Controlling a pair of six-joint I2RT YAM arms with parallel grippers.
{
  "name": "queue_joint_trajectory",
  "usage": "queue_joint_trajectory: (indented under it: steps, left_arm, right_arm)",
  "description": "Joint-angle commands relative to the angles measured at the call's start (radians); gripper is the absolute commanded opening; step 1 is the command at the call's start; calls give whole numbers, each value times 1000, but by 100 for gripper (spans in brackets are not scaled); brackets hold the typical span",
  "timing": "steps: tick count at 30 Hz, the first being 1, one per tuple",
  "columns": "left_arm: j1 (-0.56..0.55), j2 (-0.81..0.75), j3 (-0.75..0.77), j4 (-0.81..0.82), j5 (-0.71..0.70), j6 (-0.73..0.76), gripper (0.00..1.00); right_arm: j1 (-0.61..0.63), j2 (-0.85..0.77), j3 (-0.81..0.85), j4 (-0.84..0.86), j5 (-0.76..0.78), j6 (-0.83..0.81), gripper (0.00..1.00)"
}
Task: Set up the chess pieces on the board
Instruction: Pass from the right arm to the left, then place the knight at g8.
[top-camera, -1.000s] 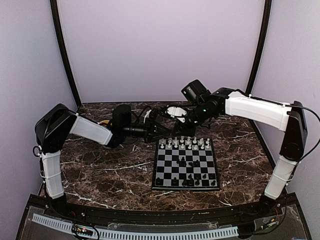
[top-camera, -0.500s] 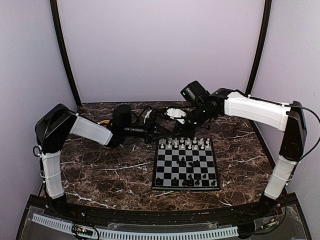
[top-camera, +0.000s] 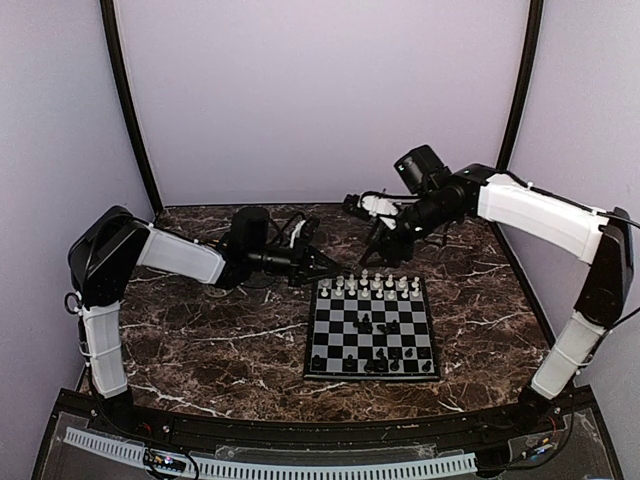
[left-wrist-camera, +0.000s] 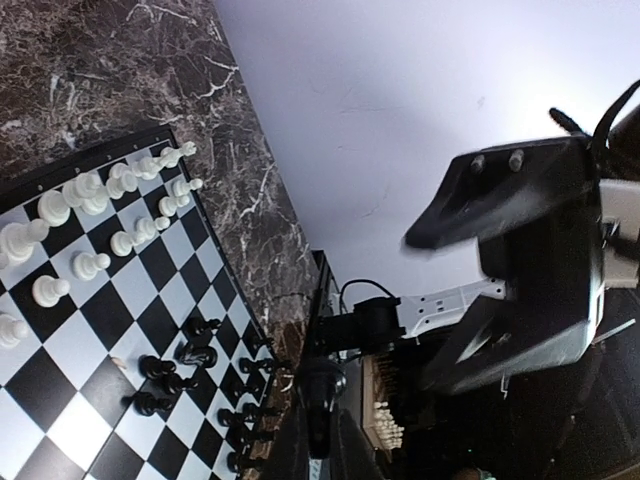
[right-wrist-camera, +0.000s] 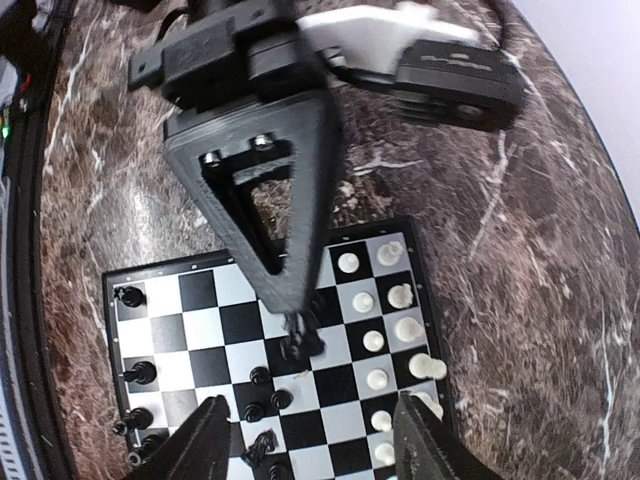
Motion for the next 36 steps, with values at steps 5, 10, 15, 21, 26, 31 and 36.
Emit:
queue_joint_trajectory:
  steps: [5, 10, 15, 21, 26, 31, 36]
  left_arm:
    - [-23, -186, 187, -639, -238, 625, 0]
    - [-106, -226, 322, -953, -482, 943, 0]
    - [-236, -215, 441, -1208, -659, 1137, 0]
    - [-357, -218, 406, -1362, -758, 1233, 0]
    - [-434, -193, 375, -1413, -820, 1267, 1]
    - [-449, -125, 390, -1478, -817, 1290, 2]
    - [-474, -89, 384, -1485, -807, 1314, 2]
  right_arm:
    - [-313, -244, -142, 69, -277, 31, 67]
    - [-498, -297, -391, 299, -347, 89, 68]
    - [-584, -276, -491, 363, -393, 110, 98]
    - [-586, -297, -522, 409, -298, 114, 98]
    - [-586, -274, -509, 400, -306, 112, 99]
    - [-586, -243, -504, 383, -315, 98, 99]
    - [-585, -244, -502, 378, -327, 96, 98]
